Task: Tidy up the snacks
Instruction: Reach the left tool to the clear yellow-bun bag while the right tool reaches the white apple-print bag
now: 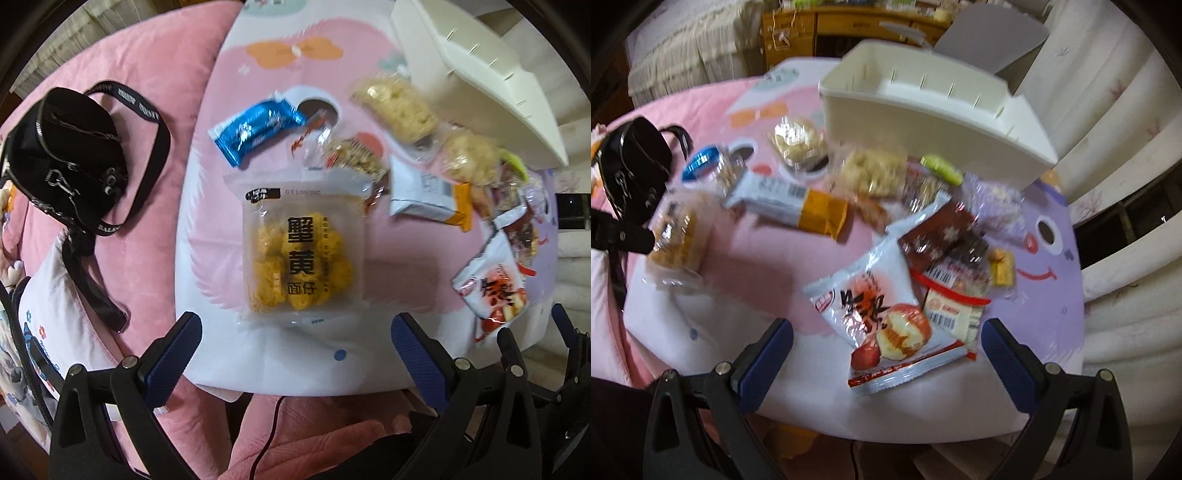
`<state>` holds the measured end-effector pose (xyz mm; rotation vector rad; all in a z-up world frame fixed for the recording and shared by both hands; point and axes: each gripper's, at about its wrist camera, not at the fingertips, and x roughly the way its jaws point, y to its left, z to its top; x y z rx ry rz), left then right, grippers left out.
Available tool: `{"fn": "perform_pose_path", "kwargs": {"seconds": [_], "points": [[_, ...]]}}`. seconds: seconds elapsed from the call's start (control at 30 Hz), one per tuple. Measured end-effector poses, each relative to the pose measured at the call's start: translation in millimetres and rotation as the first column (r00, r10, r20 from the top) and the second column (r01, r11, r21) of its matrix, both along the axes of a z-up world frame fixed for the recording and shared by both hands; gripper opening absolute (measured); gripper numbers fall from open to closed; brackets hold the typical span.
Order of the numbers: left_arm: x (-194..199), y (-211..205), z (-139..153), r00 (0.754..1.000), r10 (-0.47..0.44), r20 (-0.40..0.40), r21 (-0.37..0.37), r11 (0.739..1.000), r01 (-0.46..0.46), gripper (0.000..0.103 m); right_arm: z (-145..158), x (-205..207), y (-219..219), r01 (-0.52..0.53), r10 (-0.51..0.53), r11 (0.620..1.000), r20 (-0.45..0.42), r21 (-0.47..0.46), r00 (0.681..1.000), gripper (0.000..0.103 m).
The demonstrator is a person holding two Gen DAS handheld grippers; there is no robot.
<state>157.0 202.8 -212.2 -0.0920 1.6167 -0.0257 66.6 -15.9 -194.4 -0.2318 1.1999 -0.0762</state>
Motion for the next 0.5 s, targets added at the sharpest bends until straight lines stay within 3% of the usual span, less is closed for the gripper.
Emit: {"fn": "perform_pose_path", "kwargs": {"seconds": [0.13,0.33,0.5], "points": [[14.4,1.8,-28.1,0.994,0.004,-0.108,0.007,1.0,-0.003,0.102,-21.5,6.1,2.7,0.02,-0.022,0.999,-0.071,-0.031,0.997,0.102],[31.5,-3.4,-49.9,0.986,-0.021,-0.167,0.008,1.0,0.022,0.102,-45.6,14.7,6.5,0.023,-0.032,0.997,-0.132,-0.071,0.991,0.102],[44.3,-5.8,-66.1,0.975,-0.027,-0.219,-0.006,1.0,0.027,0.102,-60.8,22.0,13.1,-0.004,-0.023,0.985,-0.155,-0.174,0.988,0.102]]}}
